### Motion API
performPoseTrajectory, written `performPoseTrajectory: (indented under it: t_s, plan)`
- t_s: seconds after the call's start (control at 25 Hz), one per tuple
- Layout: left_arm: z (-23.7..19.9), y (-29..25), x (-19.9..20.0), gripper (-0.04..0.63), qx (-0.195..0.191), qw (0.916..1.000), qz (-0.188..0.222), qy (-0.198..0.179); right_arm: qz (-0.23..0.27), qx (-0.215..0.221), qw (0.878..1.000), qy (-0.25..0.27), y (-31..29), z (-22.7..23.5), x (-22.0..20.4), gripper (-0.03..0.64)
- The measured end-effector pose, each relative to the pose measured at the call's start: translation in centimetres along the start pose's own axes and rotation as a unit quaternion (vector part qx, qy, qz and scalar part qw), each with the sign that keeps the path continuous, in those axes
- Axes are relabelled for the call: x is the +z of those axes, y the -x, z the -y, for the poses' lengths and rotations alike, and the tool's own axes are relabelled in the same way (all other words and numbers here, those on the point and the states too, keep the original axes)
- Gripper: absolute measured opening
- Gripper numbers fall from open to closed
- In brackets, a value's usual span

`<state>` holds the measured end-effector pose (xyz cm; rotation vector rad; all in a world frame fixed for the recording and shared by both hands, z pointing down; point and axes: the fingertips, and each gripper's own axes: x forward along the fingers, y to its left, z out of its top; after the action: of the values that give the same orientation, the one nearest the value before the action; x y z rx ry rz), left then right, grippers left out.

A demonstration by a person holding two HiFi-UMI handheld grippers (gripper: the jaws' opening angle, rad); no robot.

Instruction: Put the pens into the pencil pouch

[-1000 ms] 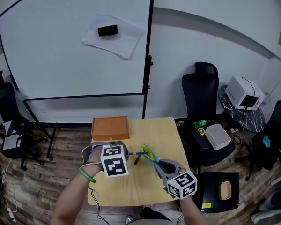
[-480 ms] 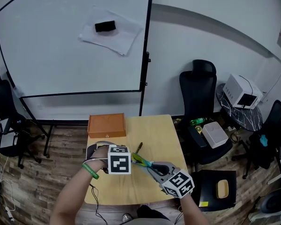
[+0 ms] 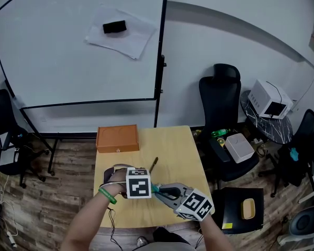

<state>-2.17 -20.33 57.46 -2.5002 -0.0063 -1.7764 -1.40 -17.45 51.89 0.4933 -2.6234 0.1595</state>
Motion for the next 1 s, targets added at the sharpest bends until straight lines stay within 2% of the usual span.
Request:
performPoseTrajectory:
  t_s: [0.16,0.28,0.32,0.4,0.52,0.84,0.92,1.0]
  plan:
    - [0.0,-0.2,0.6,0.063,0.007,0.9996,0.024,0.011,0.006,0.002,1.000,-0.007,0.4,0.0,0.0,0.038]
    - [-0.8,0.1,0.9,0.070,0.034,0.9982,0.046,0.018,0.010,-0.012,1.000,-0.021,0.8,0.7,-0.3,0.038]
    - [-1.2,0.3,1.0,0.094,0.045,0.9974,0.053,0.020,0.011,-0.017,0.999,-0.026,1.0,1.0,-0.4,0.038]
    - [-1.8,1.0,1.2,0.216,0.064,0.9954,0.068,0.021,0.014,-0.027,0.999,-0.038,1.4,1.6,-0.7,0.038]
    - [-2.7,2.1,1.3,0.275,0.094,0.9910,0.090,0.032,0.024,-0.037,0.998,-0.053,1.8,2.1,-0.9,0.038]
    - [-3.8,3.1,1.5,0.279,0.121,0.9819,0.128,0.069,0.034,-0.061,0.995,-0.067,3.1,3.5,-1.1,0.038]
    - [-4.3,3.1,1.4,0.279,0.133,0.9774,0.141,0.084,0.036,-0.076,0.994,-0.073,3.6,4.1,-1.3,0.038]
    - [-5.2,3.1,1.2,0.279,0.149,0.9693,0.162,0.110,0.037,-0.093,0.992,-0.081,4.0,4.8,-1.5,0.038]
